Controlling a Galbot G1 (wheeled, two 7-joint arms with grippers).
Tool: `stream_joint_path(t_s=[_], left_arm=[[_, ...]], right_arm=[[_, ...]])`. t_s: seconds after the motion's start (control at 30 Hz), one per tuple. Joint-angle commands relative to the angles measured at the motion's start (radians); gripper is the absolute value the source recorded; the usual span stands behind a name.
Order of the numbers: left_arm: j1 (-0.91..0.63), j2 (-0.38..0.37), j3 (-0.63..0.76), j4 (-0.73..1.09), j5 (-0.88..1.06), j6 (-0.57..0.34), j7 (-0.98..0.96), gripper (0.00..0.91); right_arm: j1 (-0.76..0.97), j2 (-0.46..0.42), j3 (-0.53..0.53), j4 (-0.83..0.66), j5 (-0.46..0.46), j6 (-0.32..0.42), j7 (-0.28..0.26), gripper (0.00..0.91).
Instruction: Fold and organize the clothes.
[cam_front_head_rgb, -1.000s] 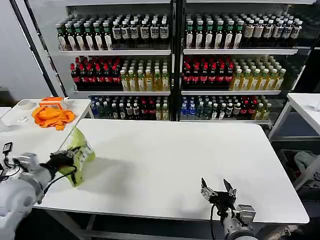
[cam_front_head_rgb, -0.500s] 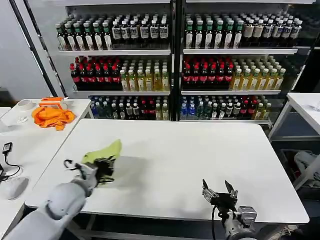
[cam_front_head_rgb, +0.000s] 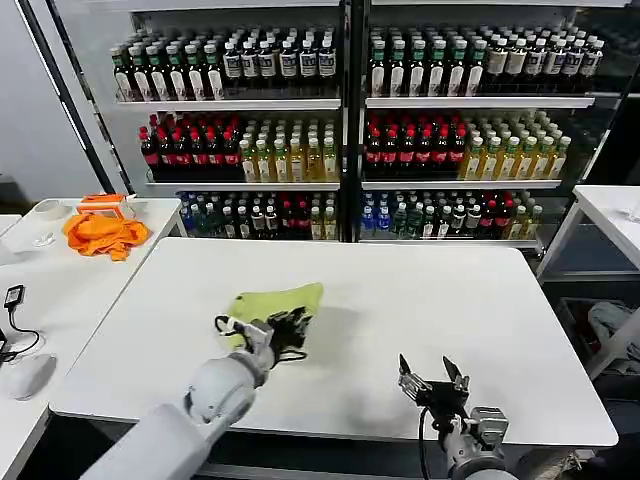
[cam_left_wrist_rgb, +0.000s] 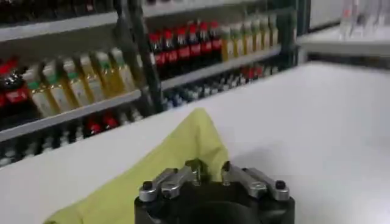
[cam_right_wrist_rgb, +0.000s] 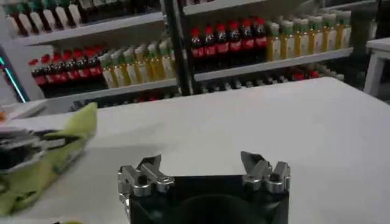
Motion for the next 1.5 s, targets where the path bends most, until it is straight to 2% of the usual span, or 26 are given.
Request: stream_joint_path(t_s=[0.03,0.17,0.2,0.3,0.47,0.57,0.7,1.03,1.07,1.1,1.17,1.2,1.5], left_arm=[[-0.031,-0.233,-0.096,0.025,-0.249,-0.170,-0.167,0.907],[0.041,-0.235,-0.210,-0.019,-0.275,-0.177,-0.171,0.907],[0.063,-0.225,-0.257,-0.042,-0.282,-0.179,-0.179,0.907],[0.138,-0.190,-0.350,-0.095,-0.276,-0.202,-0.199,0.907],[0.279,-0.110,-0.596,-0.172,-0.340,-0.200,-0.224,0.907],[0.345,-0.092,-0.667,-0.201,-0.349,-0.201,-0.225,0.907],[0.413,-0.097,-0.709,-0.234,-0.346,-0.202,-0.223,0.907],[0.459,-0.144,-0.711,-0.261,-0.329,-0.201,-0.224,0.907],[0.459,-0.143,-0.710,-0.261,-0.328,-0.200,-0.224,0.907],[0.459,-0.143,-0.709,-0.262,-0.328,-0.200,-0.224,0.907],[0.459,-0.141,-0.708,-0.264,-0.328,-0.200,-0.224,0.907],[0.459,-0.141,-0.707,-0.265,-0.329,-0.200,-0.224,0.907],[0.467,-0.143,-0.700,-0.256,-0.325,-0.201,-0.223,0.907]], right_arm=[[0.113,0.004,-0.051,-0.060,0.041,-0.007,-0.001,0.907],[0.229,0.005,-0.095,-0.131,0.122,-0.013,0.008,0.907],[0.275,0.004,-0.115,-0.165,0.168,-0.017,0.016,0.907],[0.397,0.019,-0.175,-0.291,0.232,-0.027,0.041,0.907],[0.614,0.103,-0.230,-0.491,0.357,-0.046,0.080,0.907],[0.663,0.136,-0.238,-0.568,0.377,-0.047,0.090,0.907],[0.695,0.171,-0.251,-0.644,0.431,-0.050,0.116,0.907],[0.661,0.189,-0.246,-0.658,0.466,-0.065,0.155,0.907],[0.656,0.187,-0.245,-0.649,0.466,-0.066,0.157,0.846],[0.650,0.185,-0.244,-0.643,0.466,-0.066,0.159,0.736],[0.634,0.183,-0.242,-0.625,0.471,-0.062,0.168,0.101],[0.628,0.183,-0.242,-0.618,0.474,-0.061,0.172,0.010],[0.593,0.181,-0.231,-0.590,0.500,-0.049,0.185,0.000]])
